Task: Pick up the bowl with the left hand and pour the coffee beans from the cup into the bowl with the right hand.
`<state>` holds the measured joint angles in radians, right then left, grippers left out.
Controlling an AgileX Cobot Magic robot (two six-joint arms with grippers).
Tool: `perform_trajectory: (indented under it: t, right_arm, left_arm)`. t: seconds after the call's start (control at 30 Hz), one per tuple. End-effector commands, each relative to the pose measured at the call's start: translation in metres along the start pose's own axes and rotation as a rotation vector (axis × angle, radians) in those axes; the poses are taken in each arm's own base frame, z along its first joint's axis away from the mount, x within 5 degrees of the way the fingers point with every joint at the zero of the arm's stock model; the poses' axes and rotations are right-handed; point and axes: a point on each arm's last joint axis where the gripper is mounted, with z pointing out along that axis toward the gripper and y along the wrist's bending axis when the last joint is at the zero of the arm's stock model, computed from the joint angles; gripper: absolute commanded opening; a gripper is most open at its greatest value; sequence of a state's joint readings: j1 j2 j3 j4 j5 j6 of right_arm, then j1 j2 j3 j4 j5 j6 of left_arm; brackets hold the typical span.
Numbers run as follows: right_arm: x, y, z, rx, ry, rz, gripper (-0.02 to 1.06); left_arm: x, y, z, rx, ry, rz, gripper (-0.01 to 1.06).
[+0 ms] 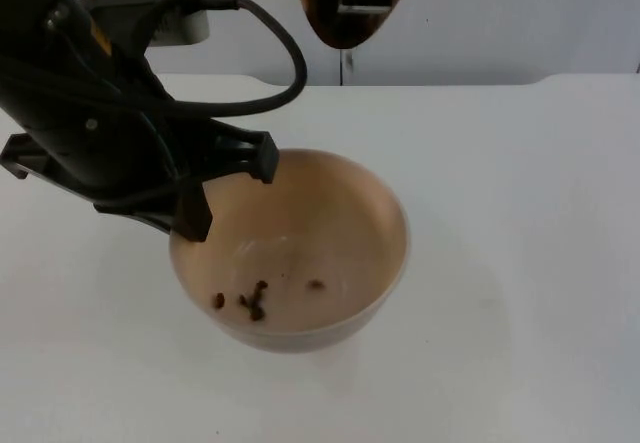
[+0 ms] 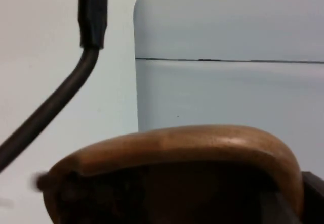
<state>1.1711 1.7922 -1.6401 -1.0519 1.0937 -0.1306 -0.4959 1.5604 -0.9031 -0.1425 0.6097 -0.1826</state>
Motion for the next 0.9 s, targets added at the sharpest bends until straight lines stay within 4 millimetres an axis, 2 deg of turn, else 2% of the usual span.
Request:
perform_trajectory:
  t: [0.0,0.2,0.53,0.87]
  right_arm:
    - [-0.001,-0.006,-0.007,0.032,-0.020,-0.024,0.00]
    - [-0.007,-0.007,-0.015,0.105,-0.036,-0.077,0.00]
    - [-0.015,0.000,-0.010,0.134,-0.019,-0.192,0.00]
    - [-0.019,0.003,-0.010,0.145,-0.023,-0.196,0.00]
  left_arm:
    - [0.000,-0.002,0.000,0.013,-0.013,-0.017,0.00]
    - [0.000,-0.002,0.000,0.015,-0.013,-0.019,0.00]
    - [0.000,-0.002,0.000,0.015,-0.013,-0.019,0.00]
    - [0.000,-0.002,0.000,0.015,-0.013,-0.019,0.00]
